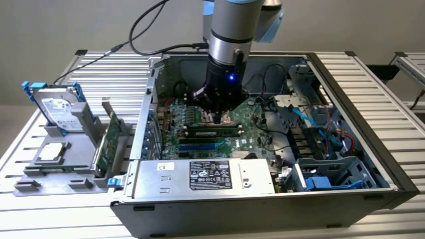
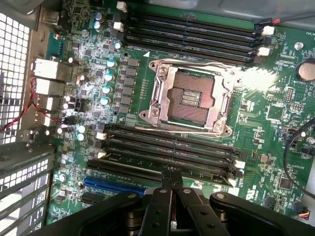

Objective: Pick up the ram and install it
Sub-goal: 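Press down the ram until it locks into place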

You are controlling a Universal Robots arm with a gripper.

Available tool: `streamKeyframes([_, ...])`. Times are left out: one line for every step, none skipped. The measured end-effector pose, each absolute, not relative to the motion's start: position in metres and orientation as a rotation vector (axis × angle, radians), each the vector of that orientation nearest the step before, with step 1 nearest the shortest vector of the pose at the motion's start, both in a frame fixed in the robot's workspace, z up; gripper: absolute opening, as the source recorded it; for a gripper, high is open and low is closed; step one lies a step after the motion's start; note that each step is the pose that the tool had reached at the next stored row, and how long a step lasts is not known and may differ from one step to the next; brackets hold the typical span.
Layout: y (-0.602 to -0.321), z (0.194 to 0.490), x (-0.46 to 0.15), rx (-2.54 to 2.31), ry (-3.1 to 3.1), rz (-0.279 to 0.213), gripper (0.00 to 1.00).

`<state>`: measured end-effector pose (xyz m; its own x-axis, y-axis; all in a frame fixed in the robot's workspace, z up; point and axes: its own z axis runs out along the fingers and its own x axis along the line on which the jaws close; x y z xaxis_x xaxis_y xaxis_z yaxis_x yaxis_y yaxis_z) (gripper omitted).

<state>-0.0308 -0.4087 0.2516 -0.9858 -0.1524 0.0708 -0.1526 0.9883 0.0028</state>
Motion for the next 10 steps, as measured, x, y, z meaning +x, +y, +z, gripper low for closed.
streamKeyframes([-0.4087, 0.2517, -0.0308, 0.221, -3.063, 0.004, 0.11])
streamKeyframes([-0.4087, 0.2518, -0.0308, 0.207, -3.064, 0.005, 0.11])
streamKeyframes([-0.4087, 0.2519, -0.0308, 0.193, -3.064, 0.005, 0.11])
streamKeyframes([-0.4087, 0.252, -0.0308, 0.18, -3.065, 0.006, 0.11])
streamKeyframes([-0.4087, 0.252, -0.0308, 0.169, -3.066, 0.007, 0.11])
streamKeyframes([-0.409, 0.2523, -0.0308, 0.16, -3.066, 0.008, 0.11])
streamKeyframes([-0.4094, 0.2524, -0.0308, 0.152, -3.066, 0.007, 0.11])
streamKeyframes([-0.41, 0.2523, -0.0308, 0.146, -3.067, 0.007, 0.11])
streamKeyframes([-0.4113, 0.2523, -0.0308, 0.142, -3.067, 0.007, 0.11])
streamKeyframes([-0.4114, 0.2523, -0.0309, 0.142, -3.067, 0.006, 0.11])
